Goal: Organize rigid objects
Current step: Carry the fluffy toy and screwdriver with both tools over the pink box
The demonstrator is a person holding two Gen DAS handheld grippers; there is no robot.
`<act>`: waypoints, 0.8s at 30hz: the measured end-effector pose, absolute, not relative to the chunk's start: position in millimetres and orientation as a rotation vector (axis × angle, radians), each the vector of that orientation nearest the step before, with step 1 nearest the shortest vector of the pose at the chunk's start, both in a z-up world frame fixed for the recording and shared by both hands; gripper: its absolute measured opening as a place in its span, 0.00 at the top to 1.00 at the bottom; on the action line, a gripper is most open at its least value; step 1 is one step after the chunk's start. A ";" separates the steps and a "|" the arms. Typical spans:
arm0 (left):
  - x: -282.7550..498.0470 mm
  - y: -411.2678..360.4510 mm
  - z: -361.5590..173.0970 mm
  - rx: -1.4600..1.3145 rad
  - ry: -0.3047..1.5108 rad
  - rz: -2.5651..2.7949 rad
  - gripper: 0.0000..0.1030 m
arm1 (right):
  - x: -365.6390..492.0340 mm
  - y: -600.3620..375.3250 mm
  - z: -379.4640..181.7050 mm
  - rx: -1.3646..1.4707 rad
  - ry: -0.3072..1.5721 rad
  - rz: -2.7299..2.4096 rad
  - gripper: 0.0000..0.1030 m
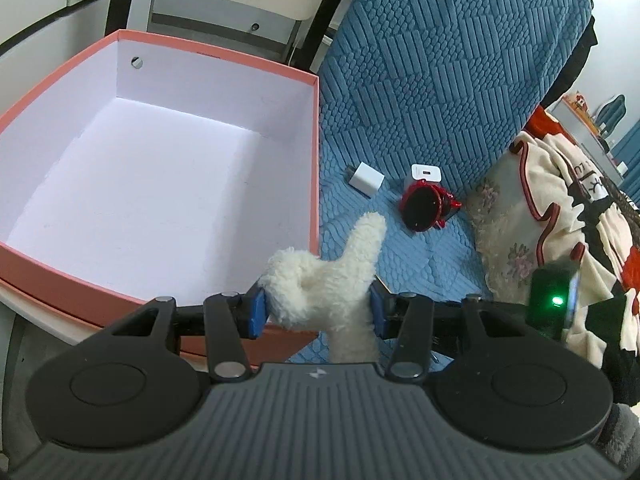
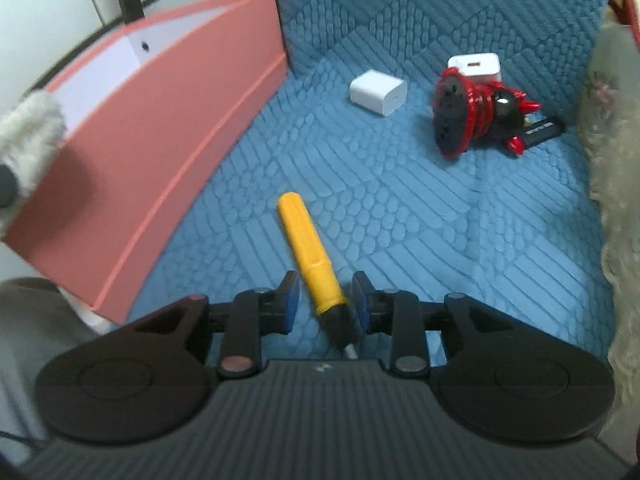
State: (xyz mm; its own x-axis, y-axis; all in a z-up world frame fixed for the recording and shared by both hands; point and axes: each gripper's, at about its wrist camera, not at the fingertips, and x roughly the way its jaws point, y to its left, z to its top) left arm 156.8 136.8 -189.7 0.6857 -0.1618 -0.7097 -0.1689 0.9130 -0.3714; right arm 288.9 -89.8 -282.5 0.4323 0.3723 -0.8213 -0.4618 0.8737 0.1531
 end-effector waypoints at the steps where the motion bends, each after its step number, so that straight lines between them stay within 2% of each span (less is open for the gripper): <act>1: 158.0 135.4 -190.4 -0.431 0.824 0.005 0.48 | 290.5 -88.5 -284.8 -0.106 0.992 0.524 0.65; 5: 162.2 128.9 -190.3 -0.410 0.829 0.008 0.48 | 293.7 -83.2 -287.4 -0.117 0.956 0.527 0.65; 6: 162.9 127.7 -190.0 -0.406 0.829 0.011 0.48 | 294.0 -81.8 -287.1 -0.118 0.955 0.524 0.67; 7: 163.7 126.9 -189.7 -0.403 0.830 0.014 0.48 | 294.1 -80.9 -286.4 -0.115 0.959 0.528 0.78; 8: 164.3 126.4 -189.5 -0.402 0.830 0.016 0.48 | 293.4 -79.9 -285.2 -0.116 0.960 0.523 0.79; 14: 165.2 128.0 -188.8 -0.413 0.831 0.027 0.48 | 285.4 -85.7 -268.7 -0.076 0.949 0.483 0.79; 24: 164.0 125.9 -181.3 -0.415 0.813 0.008 0.48 | 262.5 -107.8 -206.4 0.081 0.868 0.458 0.79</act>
